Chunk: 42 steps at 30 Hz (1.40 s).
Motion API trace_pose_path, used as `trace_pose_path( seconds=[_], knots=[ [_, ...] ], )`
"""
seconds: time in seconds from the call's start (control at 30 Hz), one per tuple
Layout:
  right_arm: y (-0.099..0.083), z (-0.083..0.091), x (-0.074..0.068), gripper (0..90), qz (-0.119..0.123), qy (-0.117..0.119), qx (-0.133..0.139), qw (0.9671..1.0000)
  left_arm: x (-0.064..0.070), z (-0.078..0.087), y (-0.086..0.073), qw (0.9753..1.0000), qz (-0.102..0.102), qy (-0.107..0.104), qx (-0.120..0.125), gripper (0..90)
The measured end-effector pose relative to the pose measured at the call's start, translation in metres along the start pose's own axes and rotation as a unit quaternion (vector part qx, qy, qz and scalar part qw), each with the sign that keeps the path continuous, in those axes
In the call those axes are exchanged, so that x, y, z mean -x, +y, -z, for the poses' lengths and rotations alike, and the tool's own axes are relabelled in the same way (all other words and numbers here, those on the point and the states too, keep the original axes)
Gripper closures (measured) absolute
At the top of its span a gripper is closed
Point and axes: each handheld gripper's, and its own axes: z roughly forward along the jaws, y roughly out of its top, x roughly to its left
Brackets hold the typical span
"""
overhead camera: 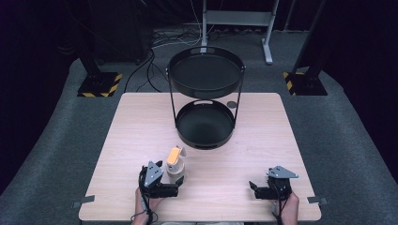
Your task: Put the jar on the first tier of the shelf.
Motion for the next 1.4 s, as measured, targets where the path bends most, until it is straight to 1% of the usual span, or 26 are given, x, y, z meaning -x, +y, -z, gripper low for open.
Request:
trace_pose_path(
  seconds=[0.13, 0.17, 0.27, 0.63, 0.87, 1.0, 1.03, 1.07, 1.1, 1.17, 1.2, 1.23, 1.27, 1.3, 1.33, 1.4],
  knots=[
    [0.000, 0.000, 0.000, 1.8, 0.000, -0.001, 0.001, 1.0000, 0.002, -0.003, 0.001, 1.0000, -0.001, -0.002, 0.001, 0.0],
    [0.000, 0.000, 0.000, 1.8, 0.000, -0.001, 0.001, 1.0000, 0.003, -0.005, 0.003, 1.0000, -0.002, -0.002, 0.006, 0.0],
    [0.000, 0.000, 0.000, 1.8, 0.000, 0.000, 0.001, 1.0000, 0.005, -0.007, 0.004, 0.9999, -0.004, -0.002, 0.011, 0.0],
    [0.000, 0.000, 0.000, 1.8, 0.001, 0.000, -0.001, 1.0000, 0.006, -0.011, 0.005, 0.9999, -0.002, 0.003, 0.014, 0.0],
    [0.000, 0.000, 0.000, 1.8, 0.001, 0.001, -0.002, 1.0000, 0.006, -0.013, 0.006, 0.9998, -0.001, 0.005, 0.020, 0.0],
    [0.000, 0.000, 0.000, 1.8, 0.001, 0.001, -0.001, 1.0000, 0.007, -0.015, 0.006, 0.9999, -0.003, 0.004, 0.014, 0.0],
    [0.000, 0.000, 0.000, 1.8, 0.000, 0.000, -0.001, 1.0000, 0.008, -0.016, 0.006, 1.0000, -0.001, 0.008, 0.006, 0.0],
    [0.000, 0.000, 0.000, 1.8, 0.001, 0.001, -0.001, 1.0000, 0.008, -0.016, 0.006, 1.0000, -0.001, 0.008, 0.006, 0.0],
    [0.000, 0.000, 0.000, 1.8, 0.000, 0.001, -0.001, 1.0000, 0.007, -0.015, 0.005, 0.9999, 0.002, 0.004, 0.013, 1.5],
    [0.000, 0.000, 0.000, 1.8, 0.000, 0.001, 0.000, 1.0000, 0.007, -0.014, 0.004, 0.9997, 0.003, 0.006, 0.023, 8.4],
    [0.000, 0.000, 0.000, 1.8, 0.000, 0.002, 0.001, 1.0000, 0.007, -0.013, 0.003, 0.9995, 0.007, 0.002, 0.029, 12.8],
    [0.000, 0.000, 0.000, 1.8, -0.001, 0.002, 0.000, 1.0000, 0.007, -0.013, 0.003, 0.9995, 0.007, 0.002, 0.029, 18.4],
    [0.000, 0.000, 0.000, 1.8, 0.000, 0.002, 0.000, 1.0000, 0.006, -0.013, 0.003, 0.9995, 0.009, 0.000, 0.030, 21.3],
    [0.000, 0.000, 0.000, 1.8, 0.000, 0.002, 0.000, 1.0000, 0.006, -0.012, 0.002, 0.9992, 0.011, 0.000, 0.038, 23.4],
    [0.000, 0.000, 0.000, 1.8, 0.000, 0.002, 0.000, 1.0000, 0.006, -0.012, 0.002, 0.9992, 0.013, 0.002, 0.037, 26.5],
    [0.000, 0.000, 0.000, 1.8, 0.000, 0.002, 0.001, 1.0000, 0.005, -0.013, 0.001, 0.9990, 0.015, -0.001, 0.041, 27.5]
  ],
)
